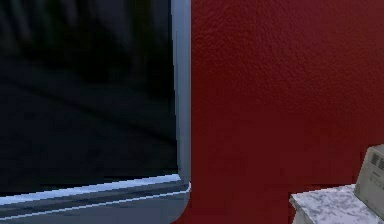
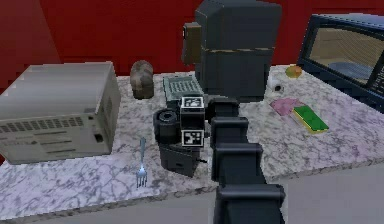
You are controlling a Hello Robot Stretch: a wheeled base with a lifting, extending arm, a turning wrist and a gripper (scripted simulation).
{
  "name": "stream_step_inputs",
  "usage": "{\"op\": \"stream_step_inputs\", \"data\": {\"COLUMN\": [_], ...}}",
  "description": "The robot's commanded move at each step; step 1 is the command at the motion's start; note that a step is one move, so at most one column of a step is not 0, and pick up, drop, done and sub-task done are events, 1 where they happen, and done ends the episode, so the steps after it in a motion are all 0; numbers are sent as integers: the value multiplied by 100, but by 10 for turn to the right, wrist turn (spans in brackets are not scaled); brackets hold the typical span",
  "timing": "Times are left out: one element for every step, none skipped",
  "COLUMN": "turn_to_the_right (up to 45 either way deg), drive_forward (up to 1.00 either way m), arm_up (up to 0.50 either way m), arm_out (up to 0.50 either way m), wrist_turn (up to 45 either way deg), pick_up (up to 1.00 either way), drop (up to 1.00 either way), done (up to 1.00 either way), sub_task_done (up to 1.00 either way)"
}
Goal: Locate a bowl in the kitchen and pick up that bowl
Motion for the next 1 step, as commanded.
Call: {"op": "stream_step_inputs", "data": {"turn_to_the_right": [0], "drive_forward": [0], "arm_up": [0], "arm_out": [0], "wrist_turn": [0], "pick_up": [0], "drop": [0], "done": [100], "sub_task_done": [0]}}
